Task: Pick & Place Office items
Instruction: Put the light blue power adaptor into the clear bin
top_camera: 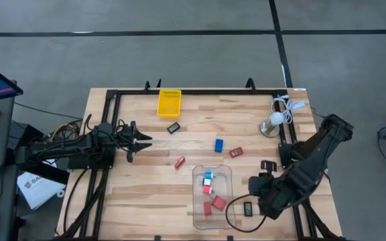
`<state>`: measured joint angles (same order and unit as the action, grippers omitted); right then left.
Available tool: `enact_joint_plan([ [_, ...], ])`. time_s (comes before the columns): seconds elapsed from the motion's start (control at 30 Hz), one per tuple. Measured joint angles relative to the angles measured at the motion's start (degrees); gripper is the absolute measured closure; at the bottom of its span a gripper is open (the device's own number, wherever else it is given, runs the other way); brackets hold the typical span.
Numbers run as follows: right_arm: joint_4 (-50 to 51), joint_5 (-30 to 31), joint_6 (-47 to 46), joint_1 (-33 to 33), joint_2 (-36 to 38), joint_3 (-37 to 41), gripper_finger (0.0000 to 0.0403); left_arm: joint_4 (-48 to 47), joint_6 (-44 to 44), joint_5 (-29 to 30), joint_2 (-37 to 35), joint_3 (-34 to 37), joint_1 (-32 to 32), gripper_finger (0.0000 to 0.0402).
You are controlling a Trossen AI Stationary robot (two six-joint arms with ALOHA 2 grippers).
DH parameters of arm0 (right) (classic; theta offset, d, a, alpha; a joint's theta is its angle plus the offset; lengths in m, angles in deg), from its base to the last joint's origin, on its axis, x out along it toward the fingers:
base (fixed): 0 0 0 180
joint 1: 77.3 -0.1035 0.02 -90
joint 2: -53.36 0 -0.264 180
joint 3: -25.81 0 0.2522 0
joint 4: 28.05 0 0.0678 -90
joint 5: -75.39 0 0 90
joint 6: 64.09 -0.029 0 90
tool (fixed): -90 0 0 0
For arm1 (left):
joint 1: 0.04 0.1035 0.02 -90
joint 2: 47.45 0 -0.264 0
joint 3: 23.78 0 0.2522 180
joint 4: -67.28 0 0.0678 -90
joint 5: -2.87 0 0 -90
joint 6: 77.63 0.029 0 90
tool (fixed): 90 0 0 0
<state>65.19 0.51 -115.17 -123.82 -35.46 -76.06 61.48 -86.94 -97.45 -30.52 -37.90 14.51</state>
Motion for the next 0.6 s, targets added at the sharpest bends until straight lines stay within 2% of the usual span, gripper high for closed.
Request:
enact_joint_plan([
  [0.23,-9.8,6.0,5.7,0.4,0.0,-3.3,0.0266,0.0,0.0,0.0,0.0,0.0,0.0,0.0266],
  [0.43,-23.9,8.1,10.9,3.6,-1.0,-3.3,0.0266,0.0,0.0,0.0,0.0,0.0,0.0,0.0266],
  [0.6,-27.1,8.0,13.5,7.8,-4.0,-3.2,0.0266,0.0,0.0,0.0,0.0,0.0,0.0,0.0266],
])
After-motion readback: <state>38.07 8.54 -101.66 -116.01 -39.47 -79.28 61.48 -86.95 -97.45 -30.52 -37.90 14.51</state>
